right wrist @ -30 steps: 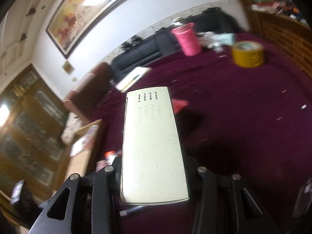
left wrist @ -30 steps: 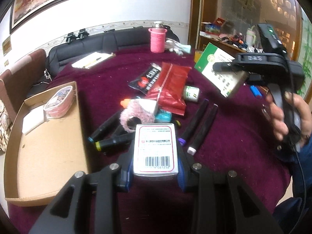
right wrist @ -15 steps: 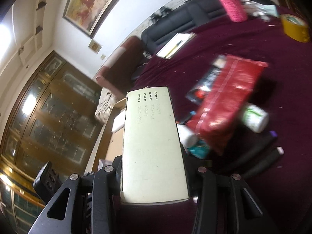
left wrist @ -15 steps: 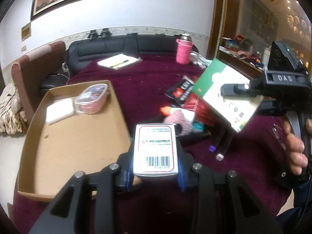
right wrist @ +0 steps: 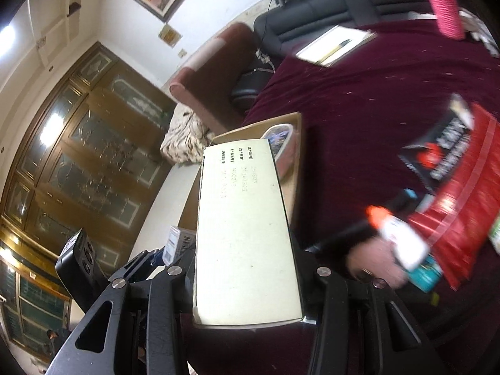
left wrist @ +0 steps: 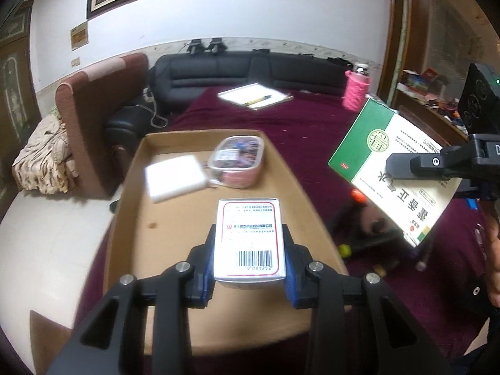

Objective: Organize objects
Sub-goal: 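Carry both boxes with both tools over the cardboard tray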

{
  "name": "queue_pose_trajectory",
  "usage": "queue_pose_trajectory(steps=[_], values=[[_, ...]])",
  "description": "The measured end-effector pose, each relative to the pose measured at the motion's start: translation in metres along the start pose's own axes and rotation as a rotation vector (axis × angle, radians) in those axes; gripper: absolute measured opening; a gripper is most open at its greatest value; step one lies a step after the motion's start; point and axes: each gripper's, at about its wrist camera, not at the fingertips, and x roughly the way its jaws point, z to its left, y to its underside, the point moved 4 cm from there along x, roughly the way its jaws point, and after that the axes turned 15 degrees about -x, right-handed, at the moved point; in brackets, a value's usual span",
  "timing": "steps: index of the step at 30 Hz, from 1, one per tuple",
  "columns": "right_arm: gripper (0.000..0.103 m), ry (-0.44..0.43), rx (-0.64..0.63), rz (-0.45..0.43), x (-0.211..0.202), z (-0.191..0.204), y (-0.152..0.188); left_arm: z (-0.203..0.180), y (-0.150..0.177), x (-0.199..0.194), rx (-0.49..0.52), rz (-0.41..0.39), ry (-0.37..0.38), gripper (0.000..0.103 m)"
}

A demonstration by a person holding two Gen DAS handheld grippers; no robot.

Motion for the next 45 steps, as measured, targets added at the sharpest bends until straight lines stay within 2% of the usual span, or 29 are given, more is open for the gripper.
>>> queue_pose_trajectory(steps=[8, 13, 21, 28, 32, 33, 35, 37, 39, 45], values=[[0.048, 0.005, -0.001, 0.022, 0.060, 0.011, -0.048, 0.033, -0.025, 0.028, -0.080, 0.056, -0.070, 0.034], [0.048, 0.009, 0.021, 0.054, 0.098, 0.009, -0.064, 0.043, -0.032, 0.045, -0.141, 0.108, -0.072, 0.034], [0.048, -0.068, 0.100, 0.049, 0.139, 0.006, -0.077, 0.050, -0.033, 0.062, -0.167, 0.135, -0.086, 0.034], [0.048, -0.190, 0.213, 0.057, 0.177, -0.001, -0.076, 0.065, -0.035, 0.069, -0.206, 0.136, -0.120, 0.034], [0.050, -0.175, 0.173, 0.074, 0.185, 0.006, -0.078, 0.065, -0.033, 0.069, -0.210, 0.141, -0.105, 0.034], [0.052, -0.156, 0.158, 0.091, 0.185, 0.007, -0.078, 0.063, -0.033, 0.069, -0.205, 0.143, -0.101, 0.034], [0.062, -0.130, 0.116, 0.129, 0.185, 0.011, -0.079, 0.061, -0.032, 0.070, -0.199, 0.142, -0.098, 0.034], [0.081, -0.105, 0.099, 0.136, 0.180, 0.009, -0.080, 0.060, -0.032, 0.070, -0.200, 0.145, -0.095, 0.034], [0.090, -0.087, 0.100, 0.118, 0.169, 0.005, -0.082, 0.061, -0.033, 0.071, -0.209, 0.148, -0.095, 0.034], [0.090, -0.017, 0.114, 0.080, 0.138, -0.013, -0.084, 0.061, -0.033, 0.070, -0.217, 0.152, -0.095, 0.034]])
